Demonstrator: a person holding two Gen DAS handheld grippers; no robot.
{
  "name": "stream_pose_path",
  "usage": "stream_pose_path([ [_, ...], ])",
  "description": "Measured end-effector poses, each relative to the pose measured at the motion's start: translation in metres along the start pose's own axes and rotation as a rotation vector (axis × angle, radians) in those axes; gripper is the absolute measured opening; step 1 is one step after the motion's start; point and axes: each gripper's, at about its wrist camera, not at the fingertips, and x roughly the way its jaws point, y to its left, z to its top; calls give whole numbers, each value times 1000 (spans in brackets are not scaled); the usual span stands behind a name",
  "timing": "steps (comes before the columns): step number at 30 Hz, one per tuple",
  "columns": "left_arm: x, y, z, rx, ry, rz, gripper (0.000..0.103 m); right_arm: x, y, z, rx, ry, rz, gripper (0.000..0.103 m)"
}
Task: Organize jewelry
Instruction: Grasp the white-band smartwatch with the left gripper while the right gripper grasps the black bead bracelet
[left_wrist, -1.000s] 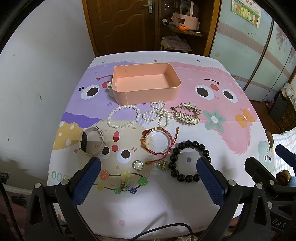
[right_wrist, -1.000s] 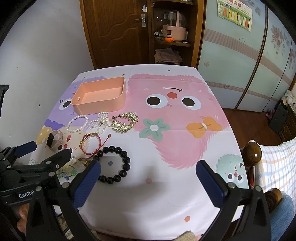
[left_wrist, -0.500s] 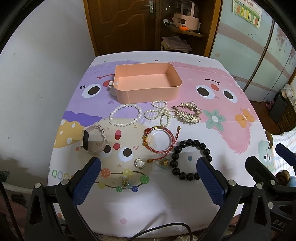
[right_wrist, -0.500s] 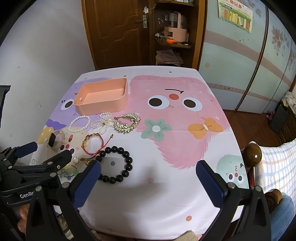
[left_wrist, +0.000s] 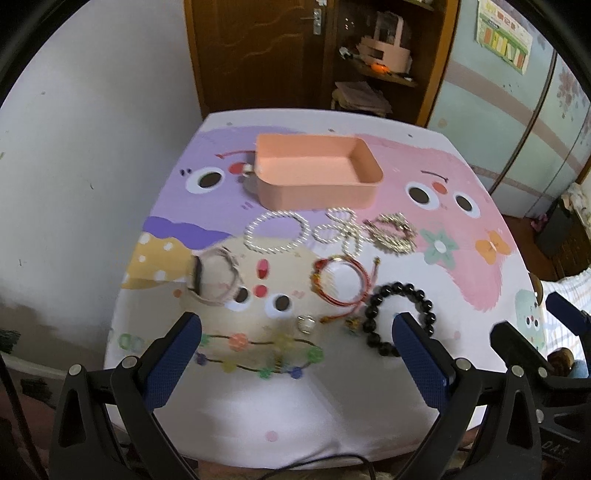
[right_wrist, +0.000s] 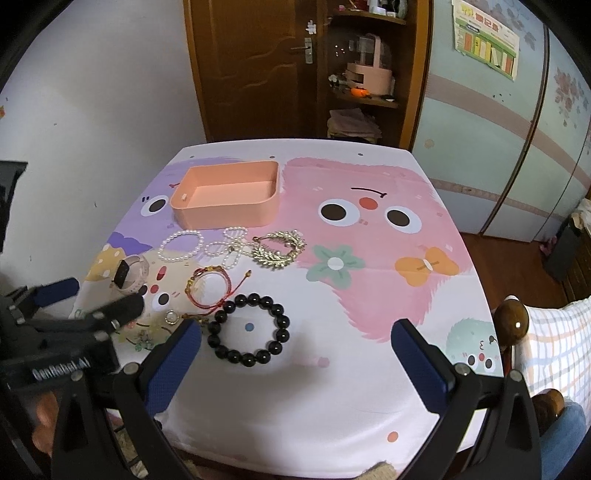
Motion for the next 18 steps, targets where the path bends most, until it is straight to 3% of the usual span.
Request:
stream_pose_path([
  [8, -14, 52, 21, 35, -16, 70, 102, 3, 2, 7, 1, 27, 52, 101],
  [13, -16, 87, 33, 95, -54, 181, 102, 18, 4, 13, 6, 91, 88, 94],
  [16, -8, 103, 33, 71, -60, 165, 102, 30, 3, 17, 23, 122, 95, 90],
  [18, 5, 111, 28, 61, -49, 115, 102, 40, 2, 19, 25, 148, 98, 85],
])
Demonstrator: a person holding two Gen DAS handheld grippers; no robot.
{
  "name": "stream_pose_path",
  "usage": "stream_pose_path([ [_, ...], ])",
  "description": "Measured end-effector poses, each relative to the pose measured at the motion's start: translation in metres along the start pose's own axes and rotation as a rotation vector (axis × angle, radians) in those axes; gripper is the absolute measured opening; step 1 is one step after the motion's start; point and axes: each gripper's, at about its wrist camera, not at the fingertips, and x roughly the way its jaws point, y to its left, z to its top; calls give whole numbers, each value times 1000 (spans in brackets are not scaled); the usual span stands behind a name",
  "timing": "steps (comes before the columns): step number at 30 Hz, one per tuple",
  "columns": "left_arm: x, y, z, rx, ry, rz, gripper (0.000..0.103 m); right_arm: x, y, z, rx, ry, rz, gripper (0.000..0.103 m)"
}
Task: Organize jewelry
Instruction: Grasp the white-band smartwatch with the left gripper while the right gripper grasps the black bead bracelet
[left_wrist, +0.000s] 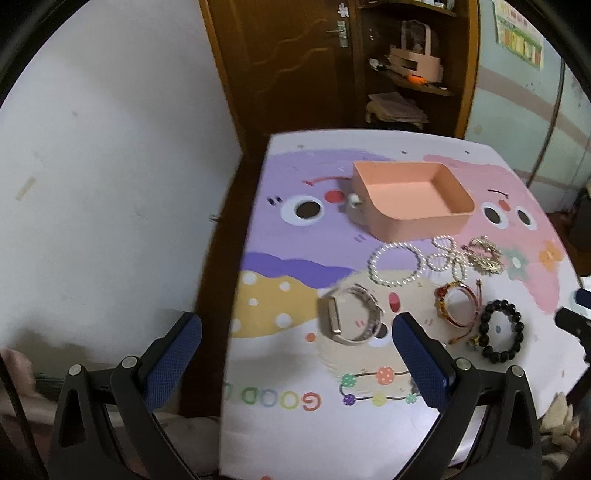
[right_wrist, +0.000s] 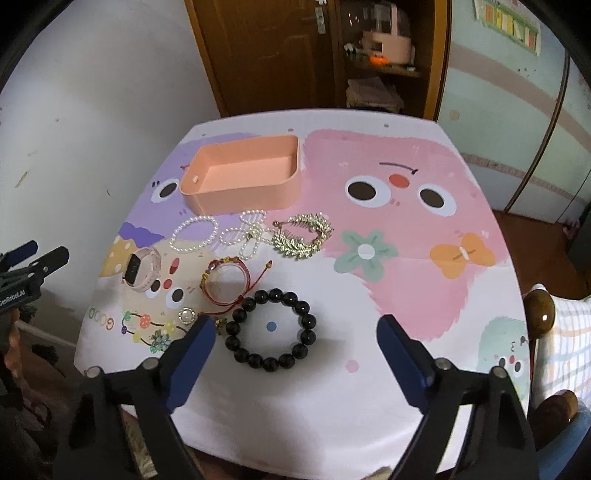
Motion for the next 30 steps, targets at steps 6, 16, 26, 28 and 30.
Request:
stream_pose_path([
  [6, 53, -7, -17, -1, 142, -85, 89, 26, -10, 7, 7, 67, -11, 77],
  [16, 116, -9, -20, -122, 303, -177, 69, 73, -15, -1, -13, 213, -9, 55],
  [26, 134, -22, -17, -124, 334, -130, 56, 99, 5, -3, -90, 250, -41, 37],
  [28, 134, -26, -16, -126, 336, -118, 48, 99, 10, -2, -114, 234, -59, 33],
  [30, 134, -28, -15, -127, 336, -109, 35, 100, 11, 0, -122, 225, -60, 20],
])
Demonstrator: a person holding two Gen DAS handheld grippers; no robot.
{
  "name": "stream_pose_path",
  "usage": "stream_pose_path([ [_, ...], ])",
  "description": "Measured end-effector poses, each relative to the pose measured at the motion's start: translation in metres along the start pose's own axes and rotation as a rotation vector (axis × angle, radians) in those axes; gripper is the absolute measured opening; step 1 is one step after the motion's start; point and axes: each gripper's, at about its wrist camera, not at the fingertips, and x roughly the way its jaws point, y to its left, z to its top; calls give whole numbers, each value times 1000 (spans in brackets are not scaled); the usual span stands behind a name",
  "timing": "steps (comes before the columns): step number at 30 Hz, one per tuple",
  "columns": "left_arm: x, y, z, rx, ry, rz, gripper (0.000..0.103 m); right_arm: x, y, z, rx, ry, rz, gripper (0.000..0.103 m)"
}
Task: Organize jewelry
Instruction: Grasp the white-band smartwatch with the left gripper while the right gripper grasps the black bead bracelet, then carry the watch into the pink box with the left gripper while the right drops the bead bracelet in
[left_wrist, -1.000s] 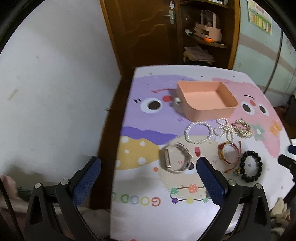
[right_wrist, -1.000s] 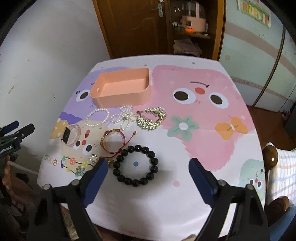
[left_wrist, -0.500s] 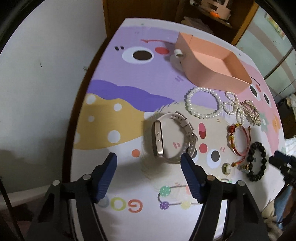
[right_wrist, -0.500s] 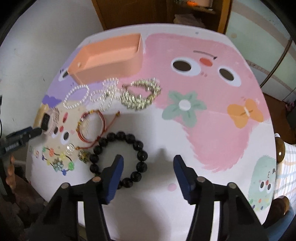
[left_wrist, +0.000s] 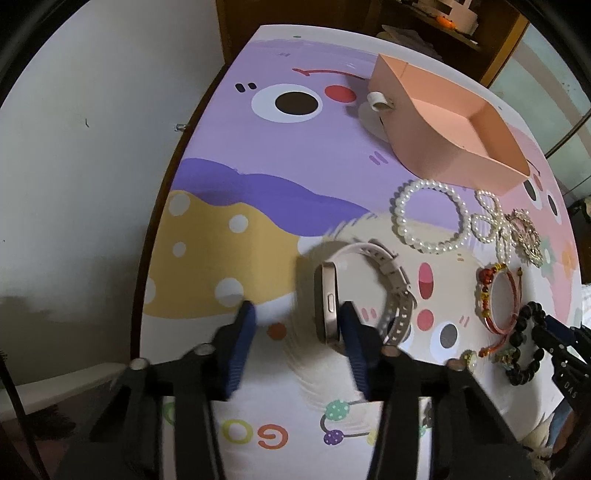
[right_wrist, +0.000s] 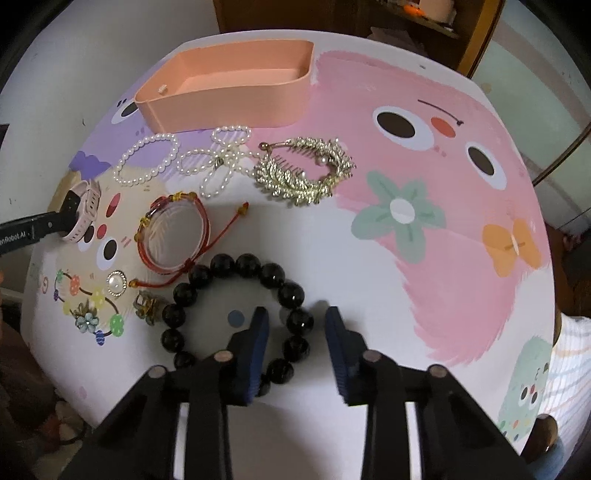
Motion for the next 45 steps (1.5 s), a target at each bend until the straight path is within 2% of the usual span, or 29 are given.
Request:
stream_pose_path([
  [1, 0, -2, 0, -3, 0, 0, 31, 0, 0, 1, -1, -4, 1, 15],
  [3, 1, -7, 0, -7, 3, -6, 10, 0, -1, 2, 0, -5, 10, 15],
  [9, -5, -24, 4, -2, -18, -9, 8, -7, -6, -1, 9, -34, 50, 15],
  [15, -44, -44, 5, 27, -92, -25, 7, -37, -12, 2, 24, -106, 90, 15],
  [21, -76, -69, 12, 72, -156, -43, 7, -69, -14, 18, 10, -182, 100, 15],
  [22, -75, -68, 17, 78, -154, -51, 7, -74, -14, 23, 9, -195, 108, 15],
  [23, -78, -51, 19, 81, -147, -63, 7, -77, -12, 28, 10, -209, 112, 15],
  [25, -70, -44, 23, 74, -102, -97, 8, -84, -13, 34, 9, -229, 114, 15],
  [28, -54, -37, 24, 56, -31, -132, 14, -90, -11, 42, 13, -247, 117, 15],
  [30, -39, -38, 24, 29, 11, -157, 25, -91, -10, 46, 15, -253, 119, 15],
  [32, -28, -41, 27, -4, 47, -179, 27, -92, -9, 49, 17, -256, 127, 15],
  [39, 7, -50, 34, -55, 105, -119, 28, -94, 1, 58, -5, -263, 155, 15],
  [41, 9, -51, 36, -57, 86, -99, 24, -97, 5, 61, -17, -269, 159, 15],
  [42, 9, -52, 36, -56, 84, -78, 9, -97, 7, 63, -21, -272, 160, 15],
  [45, 2, -51, 36, -55, 61, -71, 4, -99, 10, 69, -29, -277, 169, 15],
])
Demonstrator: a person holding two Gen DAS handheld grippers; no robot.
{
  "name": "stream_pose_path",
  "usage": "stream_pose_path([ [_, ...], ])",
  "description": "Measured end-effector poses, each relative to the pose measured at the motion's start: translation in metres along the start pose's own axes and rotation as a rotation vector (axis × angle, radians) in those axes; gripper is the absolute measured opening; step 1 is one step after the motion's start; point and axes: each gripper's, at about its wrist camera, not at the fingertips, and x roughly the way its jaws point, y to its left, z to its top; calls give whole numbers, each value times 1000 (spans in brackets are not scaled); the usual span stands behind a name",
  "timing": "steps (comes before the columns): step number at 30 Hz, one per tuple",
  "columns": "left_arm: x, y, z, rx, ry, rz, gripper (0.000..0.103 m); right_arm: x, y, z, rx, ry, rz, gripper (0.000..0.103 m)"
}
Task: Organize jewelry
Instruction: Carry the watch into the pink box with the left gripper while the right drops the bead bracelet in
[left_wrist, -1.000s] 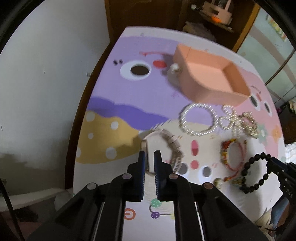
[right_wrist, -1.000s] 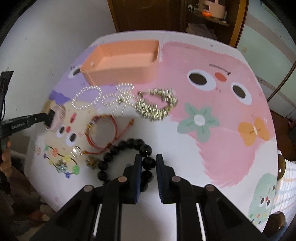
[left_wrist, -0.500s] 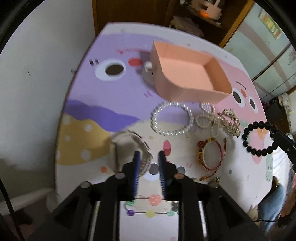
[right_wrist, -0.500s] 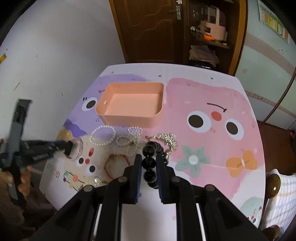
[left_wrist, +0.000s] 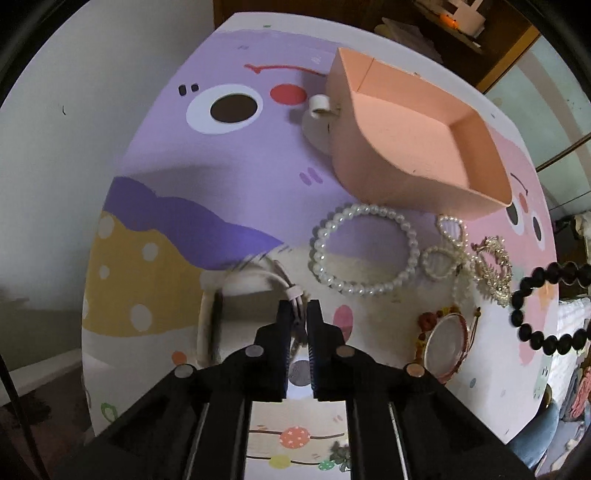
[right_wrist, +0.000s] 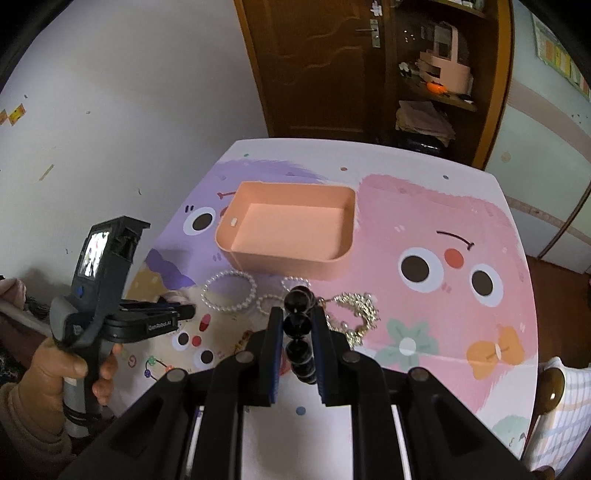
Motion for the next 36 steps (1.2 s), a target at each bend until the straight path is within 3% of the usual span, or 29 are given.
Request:
stream_pose_path([
  [2, -18, -4, 0, 26, -58, 30, 4, 0, 1, 5, 0, -1, 14, 15],
  [11, -130, -49, 25, 162, -303, -56, 4, -1, 0, 55, 20, -49, 74, 15],
  [16, -151, -70, 58, 192, -376, -71, 4, 14, -6, 88, 72, -61, 127, 15],
  [19, -141, -78, 76, 175, -377, -86, 5, 33, -9, 104, 106, -58, 148, 15],
  [24, -93, -84, 100, 147, -306, -78, 5, 82, -22, 113, 152, 14, 181, 15],
  [29, -57, -92, 107, 154, -248, -64, 5, 136, -41, 102, 149, 137, 66, 16],
  [31, -48, -96, 110, 169, -237, -66, 5, 138, -49, 96, 152, 137, 33, 16],
  [32, -44, -99, 111, 180, -233, -62, 5, 136, -52, 93, 156, 127, 35, 17],
  [35, -34, -104, 115, 200, -220, -50, 5, 122, -62, 87, 178, 83, 43, 40],
  [36, -30, -106, 116, 206, -213, -42, 5, 114, -66, 84, 183, 54, 39, 42],
])
